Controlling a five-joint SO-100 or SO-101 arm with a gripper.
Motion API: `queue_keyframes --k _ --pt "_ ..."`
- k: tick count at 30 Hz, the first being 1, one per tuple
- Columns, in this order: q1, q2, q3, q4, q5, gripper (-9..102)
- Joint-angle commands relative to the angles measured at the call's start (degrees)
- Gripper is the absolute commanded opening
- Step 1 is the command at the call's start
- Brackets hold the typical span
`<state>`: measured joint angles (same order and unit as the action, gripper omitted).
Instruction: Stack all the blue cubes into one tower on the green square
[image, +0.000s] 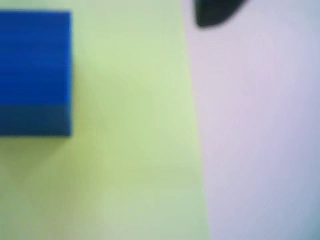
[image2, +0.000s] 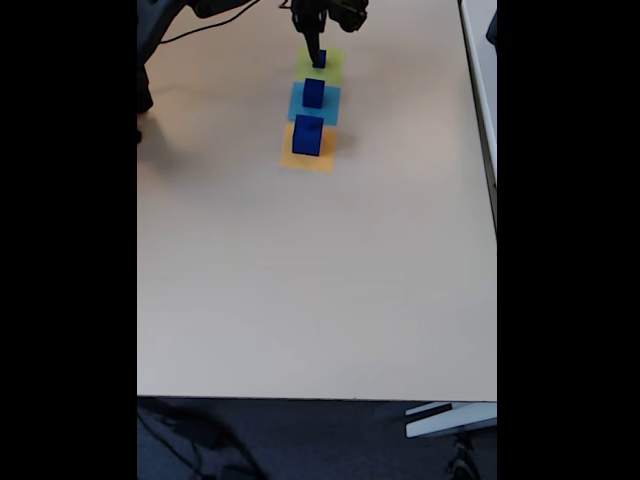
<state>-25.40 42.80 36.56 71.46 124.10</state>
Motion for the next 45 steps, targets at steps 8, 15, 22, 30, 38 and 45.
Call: queue_keyframes --k 8,15,22,30,38,45 --pt "0.8 -0.7 -3.2 -2.3 -1.8 37" --pt "1.4 -1.8 -1.6 -4.0 -2.2 35" --pt "1.8 -2.5 -1.4 -4.2 -2.6 35" --pt "2.1 -1.4 0.4 -4.2 -3.2 31" --pt "2.1 -0.9 1.6 -4.2 -3.1 26" --pt "2.1 -0.8 2.0 -4.2 -3.2 15"
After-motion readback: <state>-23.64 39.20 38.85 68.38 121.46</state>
